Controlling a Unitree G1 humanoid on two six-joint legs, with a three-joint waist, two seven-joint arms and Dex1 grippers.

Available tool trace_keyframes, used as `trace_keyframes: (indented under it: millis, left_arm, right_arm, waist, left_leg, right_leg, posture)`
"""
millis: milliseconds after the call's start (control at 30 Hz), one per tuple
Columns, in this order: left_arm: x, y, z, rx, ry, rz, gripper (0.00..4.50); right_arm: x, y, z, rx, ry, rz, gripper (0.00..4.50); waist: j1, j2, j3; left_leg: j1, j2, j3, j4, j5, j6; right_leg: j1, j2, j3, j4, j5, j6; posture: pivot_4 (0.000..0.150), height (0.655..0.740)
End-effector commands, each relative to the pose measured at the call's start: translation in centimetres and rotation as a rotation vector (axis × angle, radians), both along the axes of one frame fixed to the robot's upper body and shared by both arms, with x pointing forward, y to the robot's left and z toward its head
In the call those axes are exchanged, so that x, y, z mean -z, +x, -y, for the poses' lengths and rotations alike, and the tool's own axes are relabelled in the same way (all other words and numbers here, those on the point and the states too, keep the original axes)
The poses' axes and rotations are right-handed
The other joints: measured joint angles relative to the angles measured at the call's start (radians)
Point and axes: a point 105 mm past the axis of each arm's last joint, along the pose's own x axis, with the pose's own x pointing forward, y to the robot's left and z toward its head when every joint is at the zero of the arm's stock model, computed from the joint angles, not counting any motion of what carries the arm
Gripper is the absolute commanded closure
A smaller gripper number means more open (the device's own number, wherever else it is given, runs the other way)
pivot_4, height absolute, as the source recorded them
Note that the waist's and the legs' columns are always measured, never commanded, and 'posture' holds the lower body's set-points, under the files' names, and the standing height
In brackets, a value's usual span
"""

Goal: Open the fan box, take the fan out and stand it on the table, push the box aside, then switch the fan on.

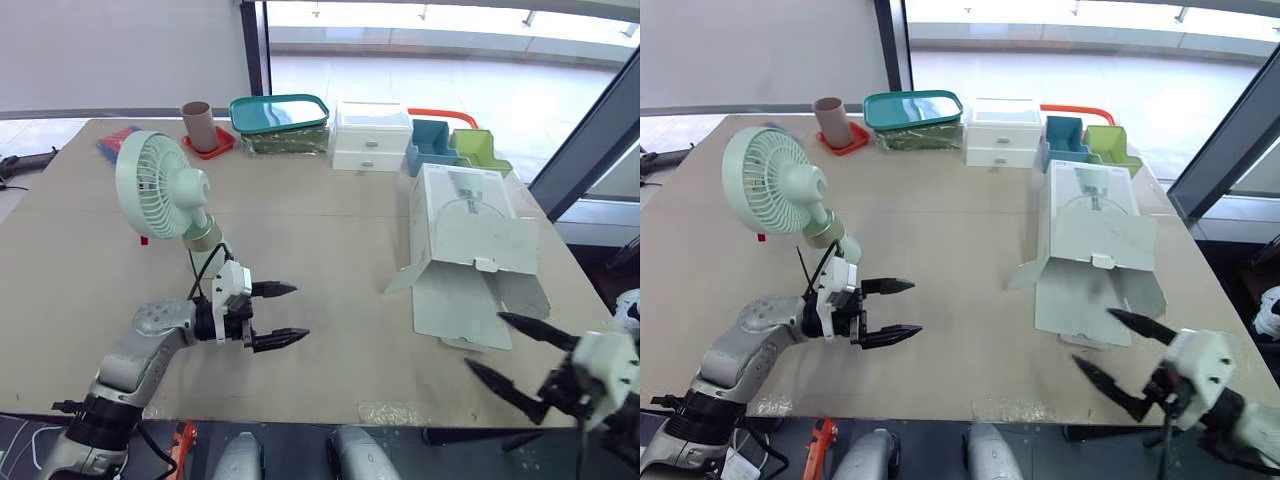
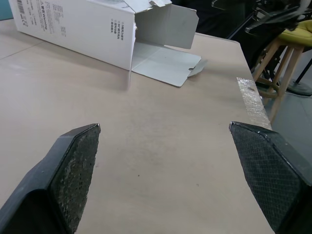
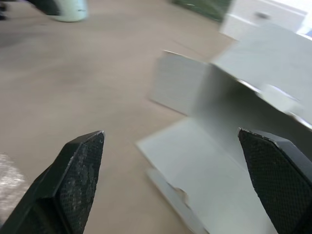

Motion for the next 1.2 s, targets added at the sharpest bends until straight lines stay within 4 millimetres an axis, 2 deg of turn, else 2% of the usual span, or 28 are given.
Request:
trace_keyframes:
  millis: [33,100,200,267,400,700,800,933,1033,1200]
  left_arm:
    - [-1.3,0.2,-0.2,-0.033,-0.022,0.054,0.0]
    - [-1.4,0.3,-0.3,-0.052,-0.024,0.057,0.0]
    - [-0.9,0.2,-1.1,-0.106,-0.011,0.063,0.0]
    - [-0.8,0.2,-1.3,-0.138,-0.01,0.073,0.0]
    - [-0.6,0.7,-1.9,-0.232,-0.019,0.097,0.0]
    - [-1.1,1.2,-3.2,-0.438,-0.083,0.149,0.0]
    - [-1.3,1.3,-4.2,-0.54,-0.098,0.19,0.0]
    - [-1.4,0.7,-7.0,-0.767,-0.137,0.205,0.0]
    - [-1.4,-0.1,-8.4,-0.898,-0.155,0.218,0.0]
    - [-1.6,-1.3,-9.5,-1.066,-0.171,0.234,0.0]
  right_arm:
    - [-0.2,0.8,-3.3,-0.116,0.035,0.0,0.03]
    - [0.0,1.7,-4.6,-0.149,0.05,0.0,0.03]
    - [1.1,4.2,-8.3,-0.24,0.092,-0.008,0.03]
    - [1.5,5.2,-9.2,-0.247,0.109,0.003,0.03]
    - [2.9,6.2,-9.2,-0.247,0.066,0.013,0.03]
    - [2.6,7.1,-10.1,-0.298,0.066,0.063,0.03]
    - [2.3,7.4,-10.3,-0.304,0.071,0.073,0.03]
    - [2.3,7.7,-10.5,-0.314,0.062,0.081,0.03]
    - [2.4,7.6,-10.8,-0.332,0.066,0.081,0.03]
    - [1.3,8.0,-11.3,-0.353,0.163,0.075,0.03]
  waist:
    - [0.002,0.0,0.0]
    - [0.002,0.0,0.0]
    - [-0.006,-0.003,0.001]
    - [-0.005,-0.002,0.001]
    - [0.011,-0.002,0.001]
    - [0.005,-0.002,0.001]
    - [0.003,-0.002,0.001]
    - [0.002,-0.002,0.001]
    - [0.003,-0.003,0.001]
    - [0.003,-0.003,0.001]
  left_leg:
    - [0.0,0.0,0.0,0.0,0.0,0.0]
    - [-0.001,0.0,0.0,0.0,0.0,0.0]
    - [0.0,0.001,0.0,0.001,0.0,0.0]
    - [0.0,0.001,0.0,0.001,0.0,0.0]
    - [-0.003,-0.001,-0.002,0.0,0.0,0.0]
    - [-0.003,-0.001,-0.002,0.002,-0.001,0.002]
    - [-0.003,-0.001,-0.002,0.002,-0.001,0.001]
    - [-0.002,0.0,-0.002,0.002,-0.001,0.001]
    - [-0.002,0.0,-0.002,0.002,-0.001,0.001]
    - [-0.002,0.0,-0.002,0.003,-0.001,0.001]
  right_leg:
    - [0.0,0.0,0.0,0.0,0.0,0.0]
    - [0.0,0.0,0.0,0.0,0.0,0.0]
    - [0.0,0.0,0.0,0.0,0.001,-0.001]
    - [0.0,0.001,0.0,0.0,0.002,-0.002]
    - [-0.001,-0.001,-0.002,0.0,0.002,-0.004]
    - [-0.001,-0.002,-0.002,-0.001,0.004,-0.006]
    - [-0.001,-0.001,-0.002,-0.001,0.004,-0.006]
    - [-0.001,-0.001,-0.001,-0.001,0.005,-0.007]
    - [-0.001,-0.001,-0.001,-0.001,0.005,-0.007]
    - [0.0,-0.001,-0.001,-0.001,0.005,-0.006]
  posture:
    - [0.15,0.74]
    - [0.15,0.74]
    - [0.15,0.74]
    - [0.15,0.74]
    - [0.15,0.74]
    - [0.15,0.74]
    - [0.15,0.74]
    - [0.15,0.74]
    - [0.15,0.74]
    - [0.15,0.74]
